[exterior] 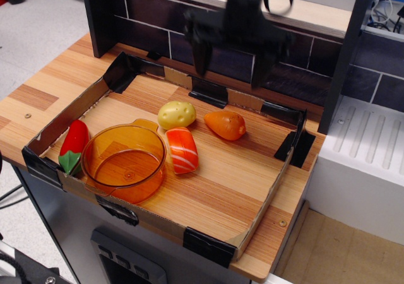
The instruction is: Take carrot out of pot
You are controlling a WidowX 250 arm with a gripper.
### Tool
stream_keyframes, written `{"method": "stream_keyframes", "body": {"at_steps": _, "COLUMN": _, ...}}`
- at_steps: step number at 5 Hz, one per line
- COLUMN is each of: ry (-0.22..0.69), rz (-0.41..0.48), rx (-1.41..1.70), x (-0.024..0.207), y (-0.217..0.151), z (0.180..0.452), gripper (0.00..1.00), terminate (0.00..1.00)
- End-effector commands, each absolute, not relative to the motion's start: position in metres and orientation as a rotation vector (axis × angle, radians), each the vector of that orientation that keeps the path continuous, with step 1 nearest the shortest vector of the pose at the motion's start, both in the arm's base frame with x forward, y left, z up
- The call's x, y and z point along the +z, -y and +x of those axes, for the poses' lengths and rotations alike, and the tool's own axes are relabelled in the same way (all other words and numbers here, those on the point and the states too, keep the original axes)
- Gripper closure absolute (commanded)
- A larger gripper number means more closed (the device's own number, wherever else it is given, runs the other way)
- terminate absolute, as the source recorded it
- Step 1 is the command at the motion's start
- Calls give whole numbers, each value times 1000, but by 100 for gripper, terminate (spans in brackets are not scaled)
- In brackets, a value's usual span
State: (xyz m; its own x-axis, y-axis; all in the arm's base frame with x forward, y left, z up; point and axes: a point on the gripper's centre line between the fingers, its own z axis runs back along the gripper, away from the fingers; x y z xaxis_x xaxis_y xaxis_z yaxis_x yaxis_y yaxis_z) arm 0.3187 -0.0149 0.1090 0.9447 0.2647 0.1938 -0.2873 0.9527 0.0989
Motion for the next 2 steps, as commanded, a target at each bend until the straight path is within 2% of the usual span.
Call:
{"method": "stream_keyframes", "body": {"at_steps": 1, "ry": 252, "rz": 106, "rx": 305, "x": 143, "y": -1, "z": 324, "gripper": 0, "terminate": 0}}
{"method": "stream_keyframes", "body": {"at_steps": 2, "ry": 252, "rz": 106, "rx": 305, "x": 143, "y": -1, "z": 324, "gripper": 0, "terminate": 100}}
